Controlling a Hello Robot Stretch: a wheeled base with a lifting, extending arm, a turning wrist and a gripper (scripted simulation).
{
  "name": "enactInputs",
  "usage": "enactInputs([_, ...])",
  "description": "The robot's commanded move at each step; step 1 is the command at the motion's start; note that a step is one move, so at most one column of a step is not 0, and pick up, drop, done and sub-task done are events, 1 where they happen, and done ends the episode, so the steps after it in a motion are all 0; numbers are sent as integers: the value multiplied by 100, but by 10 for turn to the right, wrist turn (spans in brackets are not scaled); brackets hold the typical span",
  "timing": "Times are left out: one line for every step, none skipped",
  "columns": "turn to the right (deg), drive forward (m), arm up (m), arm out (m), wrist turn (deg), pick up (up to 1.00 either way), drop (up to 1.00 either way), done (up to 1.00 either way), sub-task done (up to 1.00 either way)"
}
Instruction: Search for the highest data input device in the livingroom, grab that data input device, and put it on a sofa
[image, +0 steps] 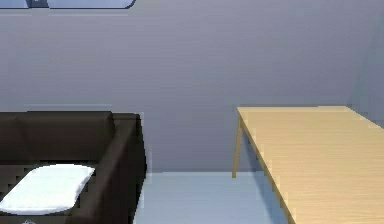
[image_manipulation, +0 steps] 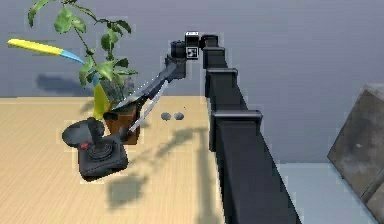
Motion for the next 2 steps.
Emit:
enactInputs([0,0,0,-44,0,0,0,0,0])
enactInputs([-450,0,0,0,0,0,0,0,0])
